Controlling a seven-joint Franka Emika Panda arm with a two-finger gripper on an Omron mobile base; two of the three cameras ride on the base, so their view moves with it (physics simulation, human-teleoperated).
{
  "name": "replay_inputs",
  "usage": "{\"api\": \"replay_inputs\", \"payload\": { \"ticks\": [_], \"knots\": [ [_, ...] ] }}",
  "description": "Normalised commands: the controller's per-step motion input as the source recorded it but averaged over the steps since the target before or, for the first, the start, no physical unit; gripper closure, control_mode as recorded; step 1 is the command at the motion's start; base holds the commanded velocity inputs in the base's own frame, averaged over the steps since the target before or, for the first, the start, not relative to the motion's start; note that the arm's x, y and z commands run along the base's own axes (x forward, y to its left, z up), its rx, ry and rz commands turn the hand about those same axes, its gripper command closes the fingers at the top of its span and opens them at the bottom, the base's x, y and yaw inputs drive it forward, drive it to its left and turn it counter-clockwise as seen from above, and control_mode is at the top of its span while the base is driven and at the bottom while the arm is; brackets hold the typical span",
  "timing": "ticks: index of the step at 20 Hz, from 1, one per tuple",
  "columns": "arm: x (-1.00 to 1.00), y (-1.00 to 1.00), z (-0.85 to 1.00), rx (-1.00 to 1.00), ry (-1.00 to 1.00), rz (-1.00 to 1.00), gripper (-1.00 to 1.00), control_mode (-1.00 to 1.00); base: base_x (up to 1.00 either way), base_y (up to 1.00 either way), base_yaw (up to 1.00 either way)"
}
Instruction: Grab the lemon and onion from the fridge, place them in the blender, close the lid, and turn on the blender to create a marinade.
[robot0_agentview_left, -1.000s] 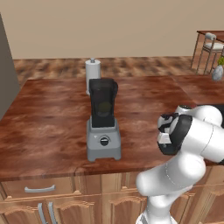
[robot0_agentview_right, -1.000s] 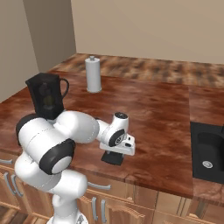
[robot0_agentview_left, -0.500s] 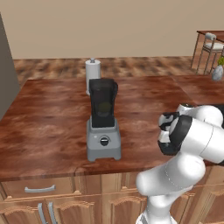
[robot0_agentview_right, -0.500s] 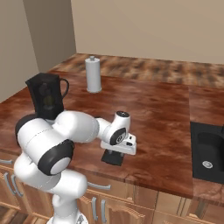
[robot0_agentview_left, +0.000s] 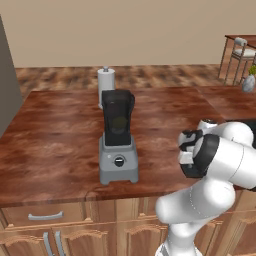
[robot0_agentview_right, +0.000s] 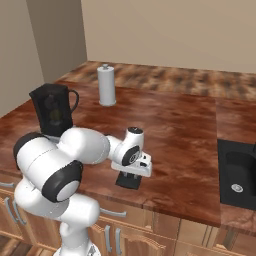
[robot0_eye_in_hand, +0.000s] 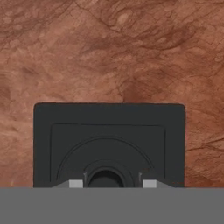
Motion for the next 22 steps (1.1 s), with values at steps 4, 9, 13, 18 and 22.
{"api": "replay_inputs", "payload": {
  "ticks": [4,9,13,18,22],
  "knots": [
    [-0.05,0.12,-0.38,0.0,0.0,0.0,1.0,-1.0,0.0,0.0,0.0],
    [-0.01,0.0,-0.15,0.0,0.06,0.04,1.0,-1.0,0.0,0.0,0.0],
    [-0.18,0.0,0.2,0.0,0.0,0.01,1.0,-1.0,0.0,0.0,0.0],
    [-0.25,0.0,0.6,0.0,0.0,0.0,1.0,-1.0,0.0,0.0,0.0],
    [-0.19,0.0,0.66,0.0,0.0,-0.04,1.0,-1.0,0.0,0.0,0.0]
  ]
}}
